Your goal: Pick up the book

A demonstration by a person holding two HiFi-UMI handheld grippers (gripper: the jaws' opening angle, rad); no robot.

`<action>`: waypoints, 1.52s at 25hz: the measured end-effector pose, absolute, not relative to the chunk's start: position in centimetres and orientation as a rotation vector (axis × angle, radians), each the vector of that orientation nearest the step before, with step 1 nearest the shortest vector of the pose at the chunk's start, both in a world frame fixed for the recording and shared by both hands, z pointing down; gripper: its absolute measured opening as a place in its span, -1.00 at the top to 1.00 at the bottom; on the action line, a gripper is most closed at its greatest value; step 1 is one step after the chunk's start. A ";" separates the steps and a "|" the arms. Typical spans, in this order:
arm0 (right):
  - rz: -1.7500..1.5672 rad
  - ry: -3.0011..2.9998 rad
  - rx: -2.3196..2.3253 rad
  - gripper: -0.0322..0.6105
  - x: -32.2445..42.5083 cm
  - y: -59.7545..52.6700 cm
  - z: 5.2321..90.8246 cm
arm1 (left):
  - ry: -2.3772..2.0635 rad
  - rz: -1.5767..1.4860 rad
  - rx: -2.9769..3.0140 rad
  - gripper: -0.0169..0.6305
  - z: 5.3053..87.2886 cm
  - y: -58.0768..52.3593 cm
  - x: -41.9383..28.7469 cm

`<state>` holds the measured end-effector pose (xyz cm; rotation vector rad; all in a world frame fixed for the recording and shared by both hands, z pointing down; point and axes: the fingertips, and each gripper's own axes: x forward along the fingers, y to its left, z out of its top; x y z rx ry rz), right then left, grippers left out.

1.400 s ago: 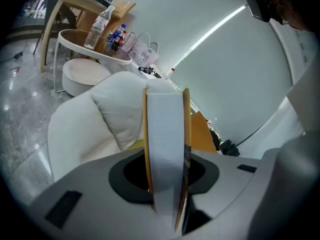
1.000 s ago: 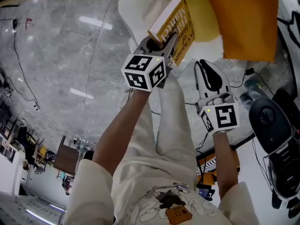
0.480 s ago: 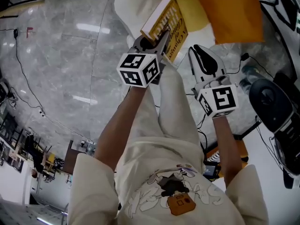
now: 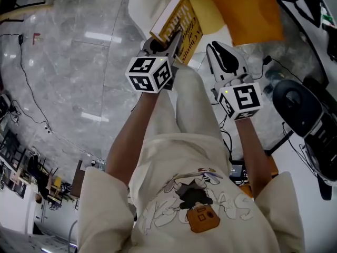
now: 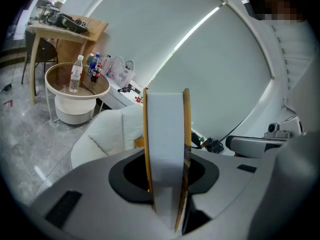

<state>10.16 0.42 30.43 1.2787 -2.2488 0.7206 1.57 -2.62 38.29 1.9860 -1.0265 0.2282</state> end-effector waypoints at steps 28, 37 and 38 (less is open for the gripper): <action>0.550 -2.333 1.473 0.71 10.0 0.5 17.4 | -1.006 0.075 2.085 0.53 20.3 -3.0 -3.1; 0.502 -2.395 1.502 0.71 8.7 1.5 14.0 | -0.983 0.181 2.300 0.53 14.7 -2.3 -3.4; 0.490 -2.392 1.508 0.71 8.7 1.9 13.7 | -0.975 0.194 2.324 0.53 14.2 -2.0 -3.4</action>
